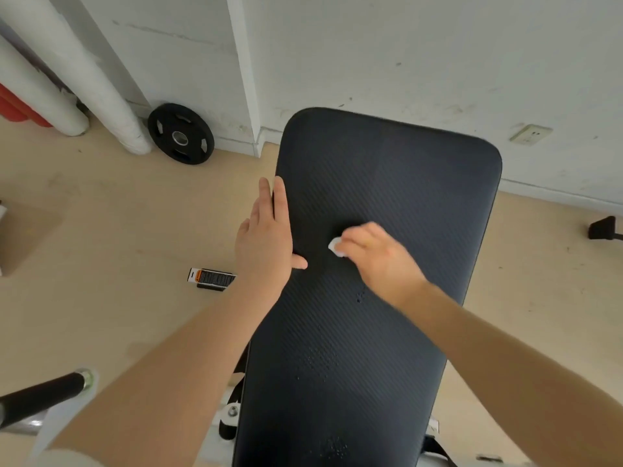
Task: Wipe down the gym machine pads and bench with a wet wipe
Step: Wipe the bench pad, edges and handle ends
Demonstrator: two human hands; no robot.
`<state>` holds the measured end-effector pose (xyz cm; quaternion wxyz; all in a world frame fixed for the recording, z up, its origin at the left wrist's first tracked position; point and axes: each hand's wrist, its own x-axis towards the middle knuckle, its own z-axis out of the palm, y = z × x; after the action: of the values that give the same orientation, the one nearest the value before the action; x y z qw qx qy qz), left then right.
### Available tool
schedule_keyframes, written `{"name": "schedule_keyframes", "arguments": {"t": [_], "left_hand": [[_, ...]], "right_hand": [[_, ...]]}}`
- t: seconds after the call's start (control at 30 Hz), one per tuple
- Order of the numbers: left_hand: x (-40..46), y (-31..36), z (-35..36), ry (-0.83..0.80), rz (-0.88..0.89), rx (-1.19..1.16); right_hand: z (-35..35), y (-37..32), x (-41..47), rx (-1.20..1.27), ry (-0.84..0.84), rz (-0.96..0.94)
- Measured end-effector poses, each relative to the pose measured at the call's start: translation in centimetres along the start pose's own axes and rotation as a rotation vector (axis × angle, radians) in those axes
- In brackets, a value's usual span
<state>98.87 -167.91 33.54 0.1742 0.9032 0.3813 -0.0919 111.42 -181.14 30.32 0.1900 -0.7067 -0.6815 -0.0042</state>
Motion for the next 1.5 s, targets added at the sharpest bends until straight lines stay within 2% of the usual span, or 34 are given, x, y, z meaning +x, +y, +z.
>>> {"name": "schedule_keyframes", "arguments": {"t": [0.03, 0.1, 0.17, 0.23, 0.3, 0.33, 0.47, 0.57, 0.63, 0.67, 0.77, 0.8, 0.9, 1.0, 1.17, 1.23, 1.33, 1.43, 1.5], "left_hand": [[-0.4, 0.0, 0.2, 0.003, -0.038, -0.051], [-1.3, 0.0, 0.6, 0.019, -0.115, -0.149], [-1.7, 0.3, 1.0, 0.023, -0.125, -0.209], [-1.4, 1.0, 1.0, -0.004, -0.125, -0.285], [-0.9, 1.7, 0.9, -0.044, -0.156, -0.365], [-0.8, 1.9, 0.9, -0.068, -0.171, -0.381], [-1.3, 2.8, 2.0, -0.085, -0.201, -0.331], [-1.2, 3.6, 2.5, -0.027, -0.254, -0.277], [-1.1, 4.0, 2.6, -0.011, -0.272, -0.262], [-1.0, 4.2, 2.7, -0.014, -0.274, -0.258], [-0.9, 4.3, 2.6, -0.020, -0.289, -0.229], [-0.8, 4.3, 2.6, -0.022, -0.297, -0.223], [-0.7, 4.5, 2.7, -0.022, -0.312, -0.226], [-0.9, 4.3, 2.7, -0.021, -0.302, -0.239], [-1.1, 4.4, 2.5, -0.010, -0.299, -0.244], [-1.1, 4.5, 2.5, 0.000, -0.306, -0.233], [-1.0, 4.4, 2.7, 0.010, -0.308, -0.212], [-0.9, 4.4, 2.8, 0.016, -0.316, -0.214], [-0.9, 4.5, 2.8, 0.018, -0.318, -0.221]], "right_hand": [[-0.8, 0.6, 1.3, -0.016, 0.011, 0.034], [-2.8, 2.9, 4.8, 0.013, 0.076, 0.276], [-4.3, 5.6, 7.5, 0.085, 0.222, 0.491], [-4.6, 6.6, 8.4, 0.106, 0.295, 0.562], [-3.8, 5.3, 7.6, 0.075, 0.291, 0.519], [-2.9, 4.0, 6.5, 0.041, 0.268, 0.440], [0.1, 0.4, -0.9, 0.099, 0.155, 0.201], [0.7, -0.8, -4.0, 0.161, -0.035, 0.139], [-0.9, -0.2, -2.3, 0.157, -0.103, 0.188], [-1.9, 0.7, -0.7, 0.121, -0.069, 0.264], [-5.2, 4.4, 4.4, 0.052, 0.203, 0.457], [-5.8, 5.4, 5.4, 0.039, 0.247, 0.493], [-4.8, 6.0, 5.3, -0.015, 0.196, 0.490], [-2.7, 3.3, 1.2, 0.065, 0.199, 0.296], [-1.2, 0.7, -4.7, 0.115, -0.098, 0.164], [-3.0, 1.6, -2.9, 0.139, 0.005, 0.205], [-6.9, 5.0, 2.4, 0.047, 0.242, 0.461], [-8.0, 8.0, 5.4, -0.036, 0.224, 0.538], [-6.9, 8.2, 5.1, -0.070, 0.201, 0.498]]}}
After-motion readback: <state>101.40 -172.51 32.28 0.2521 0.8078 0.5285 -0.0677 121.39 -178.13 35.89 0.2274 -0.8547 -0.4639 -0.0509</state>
